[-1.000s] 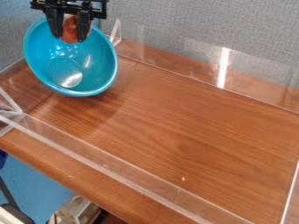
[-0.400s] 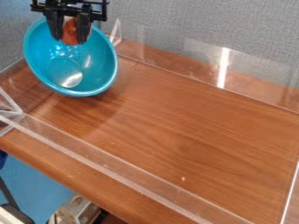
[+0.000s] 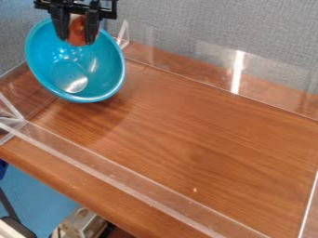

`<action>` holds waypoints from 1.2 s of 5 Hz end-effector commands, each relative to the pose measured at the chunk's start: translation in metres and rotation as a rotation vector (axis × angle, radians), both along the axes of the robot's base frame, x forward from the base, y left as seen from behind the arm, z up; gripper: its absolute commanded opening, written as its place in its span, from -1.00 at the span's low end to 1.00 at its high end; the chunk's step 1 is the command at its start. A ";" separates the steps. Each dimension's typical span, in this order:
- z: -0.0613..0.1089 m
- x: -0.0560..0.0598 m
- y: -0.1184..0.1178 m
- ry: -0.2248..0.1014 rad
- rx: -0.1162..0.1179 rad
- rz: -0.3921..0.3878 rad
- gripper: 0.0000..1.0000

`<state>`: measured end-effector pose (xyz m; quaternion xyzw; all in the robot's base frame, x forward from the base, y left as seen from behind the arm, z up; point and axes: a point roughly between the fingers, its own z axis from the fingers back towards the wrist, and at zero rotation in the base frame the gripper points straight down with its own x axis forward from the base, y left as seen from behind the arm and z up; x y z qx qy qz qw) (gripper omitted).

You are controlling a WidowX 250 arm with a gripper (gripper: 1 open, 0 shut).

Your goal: Remove the mushroom from inside the blue bowl and put it on the table

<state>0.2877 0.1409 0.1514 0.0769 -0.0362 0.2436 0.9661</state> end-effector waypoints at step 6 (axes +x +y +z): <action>0.036 -0.019 -0.052 -0.125 -0.003 -0.038 -1.00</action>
